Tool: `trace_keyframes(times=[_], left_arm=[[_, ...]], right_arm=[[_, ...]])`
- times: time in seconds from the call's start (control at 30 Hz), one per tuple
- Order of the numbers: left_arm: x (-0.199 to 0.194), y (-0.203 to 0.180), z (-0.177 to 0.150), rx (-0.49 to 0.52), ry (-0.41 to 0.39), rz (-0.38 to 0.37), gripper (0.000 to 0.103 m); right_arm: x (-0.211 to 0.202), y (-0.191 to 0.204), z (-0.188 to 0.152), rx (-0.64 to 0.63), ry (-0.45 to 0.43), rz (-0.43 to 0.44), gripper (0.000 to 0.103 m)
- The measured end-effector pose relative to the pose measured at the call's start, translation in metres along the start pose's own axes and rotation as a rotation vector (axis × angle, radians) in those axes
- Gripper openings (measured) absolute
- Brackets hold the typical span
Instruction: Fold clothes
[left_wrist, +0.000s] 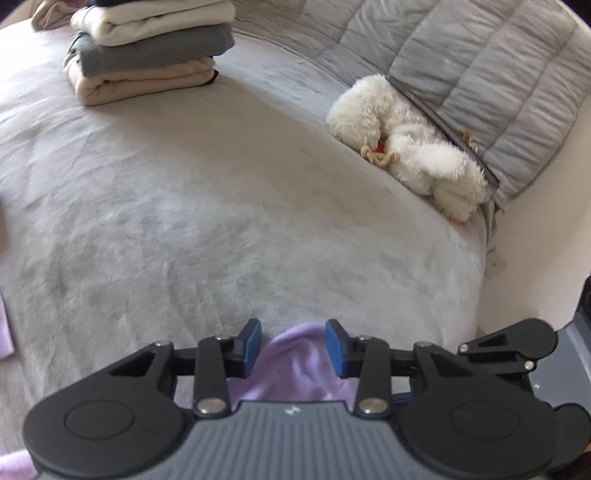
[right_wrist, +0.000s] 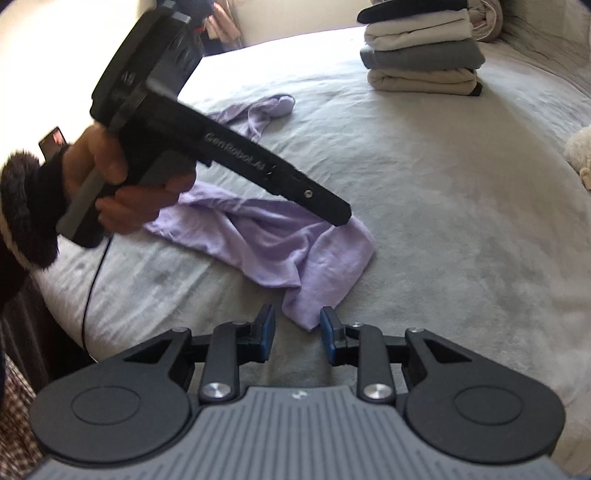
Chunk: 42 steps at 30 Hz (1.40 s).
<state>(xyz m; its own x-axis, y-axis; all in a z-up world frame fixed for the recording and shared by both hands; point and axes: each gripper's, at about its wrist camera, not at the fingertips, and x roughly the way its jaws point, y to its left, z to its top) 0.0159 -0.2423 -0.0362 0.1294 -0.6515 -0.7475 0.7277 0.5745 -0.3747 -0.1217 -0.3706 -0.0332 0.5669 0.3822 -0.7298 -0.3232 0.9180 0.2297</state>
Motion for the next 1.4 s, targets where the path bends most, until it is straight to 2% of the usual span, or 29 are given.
trace_keyframes(times=[0.1, 0.13, 0.17, 0.2, 0.23, 0.27, 0.4, 0.7, 0.83, 1.17, 1.4], left_arm=[[0.005, -0.009, 0.002, 0.028, -0.006, 0.025, 0.036], [0.007, -0.012, 0.001, 0.040, -0.010, 0.033, 0.031], [0.009, -0.015, 0.001, 0.054, -0.011, 0.041, 0.020], [0.011, -0.019, 0.001, 0.064, -0.010, 0.048, 0.014], [0.014, -0.022, 0.001, 0.070, -0.011, 0.052, 0.004], [0.015, -0.025, 0.001, 0.075, -0.015, 0.056, 0.002], [0.014, -0.037, 0.003, 0.078, -0.081, 0.073, 0.001], [0.013, -0.055, 0.026, 0.028, -0.201, 0.063, 0.001], [0.018, -0.064, 0.042, 0.021, -0.229, 0.060, 0.001], [0.042, -0.081, 0.065, 0.018, -0.238, 0.052, 0.001], [0.064, -0.074, 0.057, 0.012, -0.177, 0.077, 0.001]], right_arm=[[0.002, 0.010, -0.002, -0.083, -0.015, -0.040, 0.029], [0.004, 0.014, -0.004, -0.121, -0.014, -0.053, 0.029], [0.006, 0.017, -0.005, -0.158, -0.009, -0.065, 0.029], [0.008, 0.020, -0.007, -0.192, -0.005, -0.077, 0.029], [0.008, 0.022, -0.008, -0.224, -0.004, -0.090, 0.018], [0.008, 0.024, -0.009, -0.256, -0.005, -0.103, 0.002], [-0.006, 0.019, -0.007, -0.275, -0.046, -0.165, 0.001], [-0.038, -0.011, 0.000, -0.179, -0.133, -0.296, 0.001], [-0.042, -0.016, 0.002, -0.139, -0.151, -0.356, 0.001], [-0.046, -0.035, 0.001, -0.072, -0.133, -0.462, 0.001], [-0.035, -0.040, -0.001, -0.063, -0.058, -0.461, 0.001]])
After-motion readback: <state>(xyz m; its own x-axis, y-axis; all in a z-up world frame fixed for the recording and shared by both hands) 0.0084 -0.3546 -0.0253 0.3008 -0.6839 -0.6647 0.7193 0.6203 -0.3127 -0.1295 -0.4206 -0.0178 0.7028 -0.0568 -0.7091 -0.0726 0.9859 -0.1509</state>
